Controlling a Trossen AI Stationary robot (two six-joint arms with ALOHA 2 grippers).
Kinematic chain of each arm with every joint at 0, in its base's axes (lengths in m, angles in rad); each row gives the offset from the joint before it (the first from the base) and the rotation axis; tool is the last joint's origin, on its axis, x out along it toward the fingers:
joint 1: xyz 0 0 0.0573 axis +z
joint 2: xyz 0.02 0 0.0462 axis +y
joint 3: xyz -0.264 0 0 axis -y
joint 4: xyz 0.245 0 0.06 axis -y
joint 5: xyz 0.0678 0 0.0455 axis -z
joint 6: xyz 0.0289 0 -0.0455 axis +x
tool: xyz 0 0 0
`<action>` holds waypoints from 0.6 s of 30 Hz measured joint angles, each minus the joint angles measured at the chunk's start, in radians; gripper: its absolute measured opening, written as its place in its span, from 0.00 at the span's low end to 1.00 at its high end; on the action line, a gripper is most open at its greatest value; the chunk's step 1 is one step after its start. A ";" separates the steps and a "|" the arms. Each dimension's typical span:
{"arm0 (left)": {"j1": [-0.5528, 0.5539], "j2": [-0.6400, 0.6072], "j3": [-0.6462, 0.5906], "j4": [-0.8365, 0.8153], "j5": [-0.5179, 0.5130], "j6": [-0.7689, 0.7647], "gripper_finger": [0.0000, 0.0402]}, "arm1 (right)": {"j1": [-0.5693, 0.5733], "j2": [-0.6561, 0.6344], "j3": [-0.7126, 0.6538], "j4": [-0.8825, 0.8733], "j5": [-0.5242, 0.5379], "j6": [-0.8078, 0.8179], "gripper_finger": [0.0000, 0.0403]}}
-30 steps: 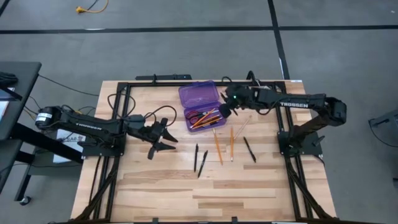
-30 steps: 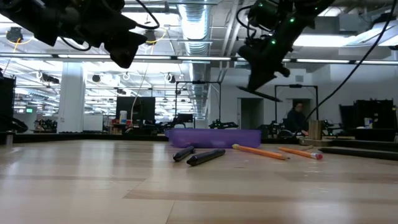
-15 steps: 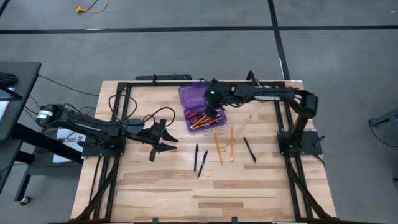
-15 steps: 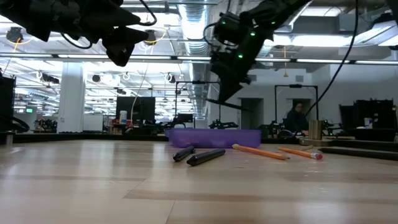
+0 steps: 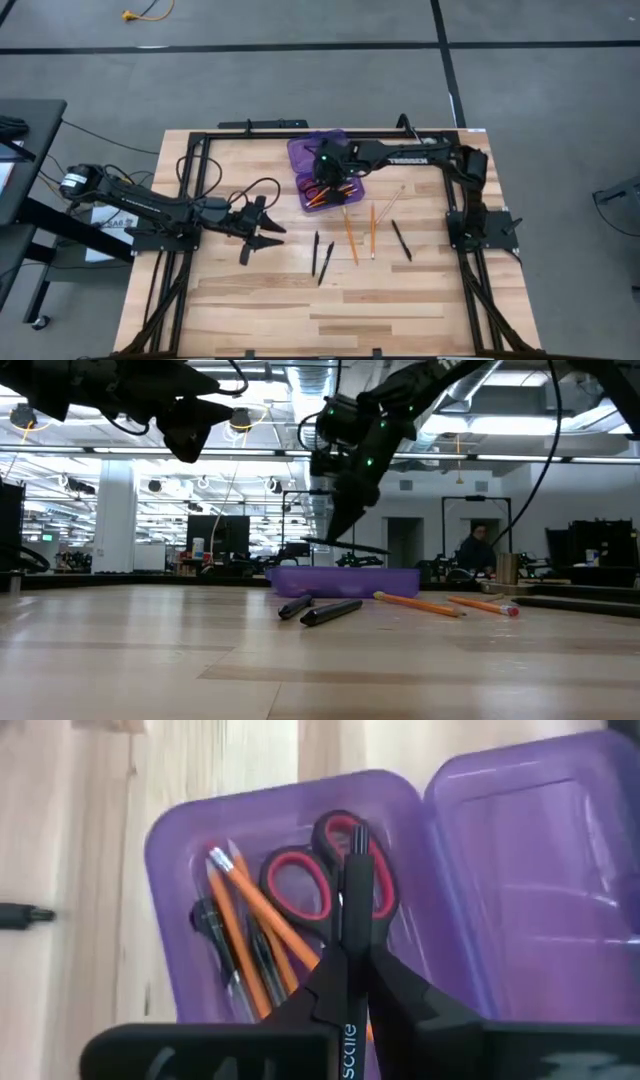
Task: Pick & place school supplies into a supply box
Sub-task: Put the black pen into the purple supply box
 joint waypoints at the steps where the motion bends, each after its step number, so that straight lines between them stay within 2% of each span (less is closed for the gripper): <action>1: -0.003 0.000 0.000 0.000 0.000 0.000 0.36 | -0.001 0.012 0.002 0.003 0.000 0.000 0.03; 5: -0.011 0.000 0.000 0.001 0.000 0.000 0.36 | -0.002 0.024 -0.001 -0.016 0.012 0.019 0.06; 18: -0.011 0.000 0.000 -0.004 -0.024 0.001 0.36 | 0.007 0.013 0.000 -0.042 0.038 0.088 0.23</action>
